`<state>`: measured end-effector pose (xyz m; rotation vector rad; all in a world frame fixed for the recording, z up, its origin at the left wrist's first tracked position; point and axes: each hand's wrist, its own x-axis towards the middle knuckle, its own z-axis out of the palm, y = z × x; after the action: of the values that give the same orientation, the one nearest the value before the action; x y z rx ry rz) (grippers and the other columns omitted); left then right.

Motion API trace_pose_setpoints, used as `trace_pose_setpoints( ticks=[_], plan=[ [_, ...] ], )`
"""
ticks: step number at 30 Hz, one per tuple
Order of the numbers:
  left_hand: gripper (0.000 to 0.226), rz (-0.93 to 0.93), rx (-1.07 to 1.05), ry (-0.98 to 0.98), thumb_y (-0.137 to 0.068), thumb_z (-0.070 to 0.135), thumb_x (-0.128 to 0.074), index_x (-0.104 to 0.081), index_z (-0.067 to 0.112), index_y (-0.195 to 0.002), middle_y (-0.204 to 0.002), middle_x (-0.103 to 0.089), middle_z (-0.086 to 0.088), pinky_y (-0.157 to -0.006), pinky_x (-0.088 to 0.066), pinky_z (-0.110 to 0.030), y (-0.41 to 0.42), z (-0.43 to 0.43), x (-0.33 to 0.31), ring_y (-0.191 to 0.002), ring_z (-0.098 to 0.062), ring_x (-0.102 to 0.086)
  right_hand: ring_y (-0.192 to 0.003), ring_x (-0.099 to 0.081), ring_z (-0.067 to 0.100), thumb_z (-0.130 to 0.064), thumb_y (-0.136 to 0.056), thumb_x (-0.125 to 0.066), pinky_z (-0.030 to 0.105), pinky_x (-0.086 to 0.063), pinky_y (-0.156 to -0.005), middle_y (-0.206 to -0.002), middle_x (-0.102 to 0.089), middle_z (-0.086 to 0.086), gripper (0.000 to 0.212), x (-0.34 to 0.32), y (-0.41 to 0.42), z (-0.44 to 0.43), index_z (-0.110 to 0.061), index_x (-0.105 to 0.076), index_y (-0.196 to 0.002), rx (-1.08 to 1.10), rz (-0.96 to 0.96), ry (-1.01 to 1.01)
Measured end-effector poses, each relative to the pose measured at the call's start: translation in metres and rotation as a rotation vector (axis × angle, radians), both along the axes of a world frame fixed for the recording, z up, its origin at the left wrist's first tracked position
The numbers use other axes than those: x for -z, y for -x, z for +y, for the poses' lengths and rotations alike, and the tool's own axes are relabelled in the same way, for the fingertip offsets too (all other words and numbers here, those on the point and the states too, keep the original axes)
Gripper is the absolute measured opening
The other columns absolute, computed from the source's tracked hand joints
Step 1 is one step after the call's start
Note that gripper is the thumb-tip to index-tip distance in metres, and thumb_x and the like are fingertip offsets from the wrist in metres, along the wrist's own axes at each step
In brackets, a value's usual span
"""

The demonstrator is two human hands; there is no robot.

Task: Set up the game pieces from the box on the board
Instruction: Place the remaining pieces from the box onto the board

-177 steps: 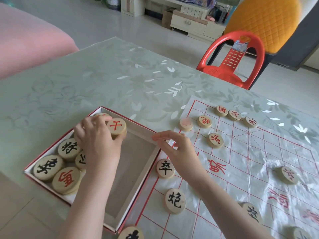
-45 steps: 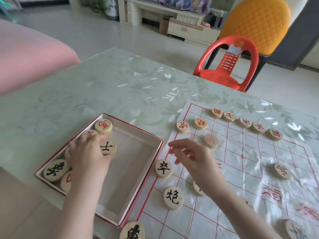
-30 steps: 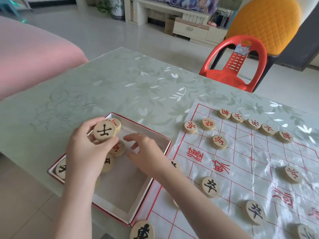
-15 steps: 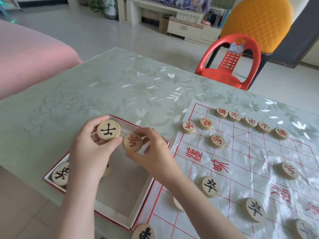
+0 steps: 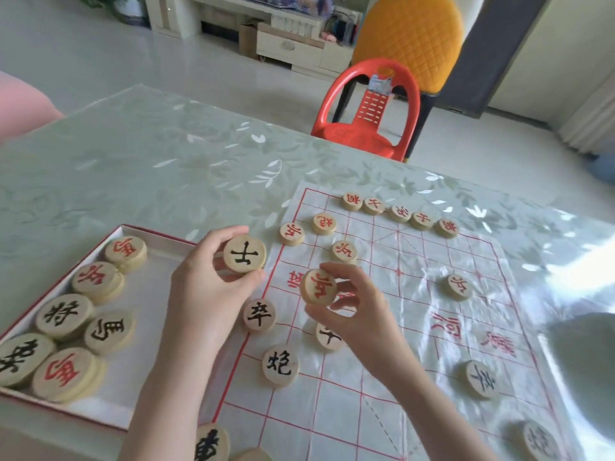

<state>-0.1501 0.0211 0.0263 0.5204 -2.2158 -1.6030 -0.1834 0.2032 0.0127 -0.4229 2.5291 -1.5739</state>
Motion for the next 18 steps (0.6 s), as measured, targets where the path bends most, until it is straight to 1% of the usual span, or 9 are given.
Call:
trace_pose_setpoints(
  ticks=[2,3,6,8,9,11,12,14,18],
  plan=[
    [0.052,0.001,0.062,0.012,-0.065,0.006,-0.078,-0.061,0.035,-0.105,-0.096,-0.069,0.009,-0.070,-0.051,-0.016,0.002,0.013,0.000,-0.080,-0.005,-0.066,-0.089,-0.059,0.011,-0.017,-0.072,-0.077,0.023,-0.052,-0.079,-0.106,-0.060,-0.010,0.045,0.003,0.007,0.017,-0.030,-0.056,-0.110,0.050,-0.007,-0.007],
    [0.052,0.002,0.096,0.019,-0.065,0.007,-0.079,-0.061,0.036,-0.104,-0.096,-0.069,0.008,-0.069,-0.050,-0.014,0.003,0.019,0.000,-0.080,-0.007,-0.066,-0.089,-0.060,0.012,-0.017,-0.071,-0.077,0.023,-0.052,-0.079,-0.107,-0.060,-0.010,0.045,0.005,0.012,0.026,-0.028,-0.057,-0.110,0.077,-0.002,-0.020],
    [0.050,-0.012,0.181,0.043,-0.066,0.011,-0.079,-0.060,0.038,-0.102,-0.098,-0.067,0.008,-0.062,-0.044,-0.004,0.006,0.037,0.000,-0.074,-0.002,-0.063,-0.089,-0.058,0.006,-0.020,-0.071,-0.077,0.014,-0.048,-0.074,-0.108,-0.061,-0.008,0.046,0.012,0.037,0.054,-0.024,-0.056,-0.112,0.164,0.065,-0.148],
    [0.049,-0.029,0.219,0.048,-0.066,0.015,-0.080,-0.058,0.041,-0.103,-0.099,-0.066,0.010,-0.064,-0.045,-0.005,0.007,0.046,0.002,-0.075,0.001,-0.061,-0.088,-0.055,0.006,-0.020,-0.071,-0.078,0.010,-0.044,-0.072,-0.109,-0.061,-0.004,0.049,0.018,0.058,0.074,-0.021,-0.057,-0.116,0.239,0.100,-0.234],
    [0.050,-0.033,0.230,0.058,-0.066,0.017,-0.080,-0.058,0.043,-0.102,-0.098,-0.066,0.012,-0.069,-0.048,-0.009,0.008,0.050,0.003,-0.076,0.001,-0.062,-0.091,-0.054,0.009,-0.021,-0.071,-0.078,0.013,-0.043,-0.073,-0.108,-0.061,-0.003,0.050,0.020,0.069,0.082,-0.019,-0.057,-0.117,0.273,0.110,-0.274],
    [0.053,-0.031,0.245,0.070,-0.063,0.018,-0.081,-0.057,0.044,-0.103,-0.097,-0.066,0.015,-0.079,-0.054,-0.030,0.011,0.057,0.007,-0.082,-0.004,-0.064,-0.101,-0.051,0.017,-0.023,-0.072,-0.077,0.024,-0.041,-0.080,-0.105,-0.058,-0.006,0.053,0.025,0.087,0.094,-0.018,-0.057,-0.120,0.309,0.118,-0.352],
    [0.053,-0.033,0.253,0.078,-0.063,0.019,-0.081,-0.057,0.044,-0.104,-0.097,-0.066,0.017,-0.080,-0.054,-0.034,0.012,0.059,0.008,-0.084,-0.006,-0.064,-0.105,-0.048,0.019,-0.025,-0.072,-0.076,0.026,-0.039,-0.082,-0.104,-0.056,-0.006,0.053,0.026,0.094,0.097,-0.018,-0.056,-0.121,0.312,0.114,-0.384],
    [0.053,-0.045,0.263,0.108,-0.064,0.022,-0.080,-0.057,0.043,-0.106,-0.097,-0.065,0.019,-0.079,-0.053,-0.031,0.012,0.064,0.009,-0.087,-0.004,-0.063,-0.109,-0.043,0.021,-0.027,-0.073,-0.075,0.028,-0.036,-0.084,-0.108,-0.058,-0.003,0.054,0.027,0.103,0.099,-0.018,-0.055,-0.123,0.302,0.112,-0.434],
    [0.050,-0.044,0.275,0.154,-0.067,0.025,-0.079,-0.057,0.041,-0.109,-0.099,-0.065,0.019,-0.071,-0.044,-0.014,0.012,0.067,0.009,-0.089,0.000,-0.060,-0.113,-0.037,0.022,-0.031,-0.077,-0.072,0.031,-0.031,-0.089,-0.117,-0.057,0.001,0.052,0.035,0.109,0.101,-0.020,-0.056,-0.124,0.272,0.075,-0.525]
  ],
)
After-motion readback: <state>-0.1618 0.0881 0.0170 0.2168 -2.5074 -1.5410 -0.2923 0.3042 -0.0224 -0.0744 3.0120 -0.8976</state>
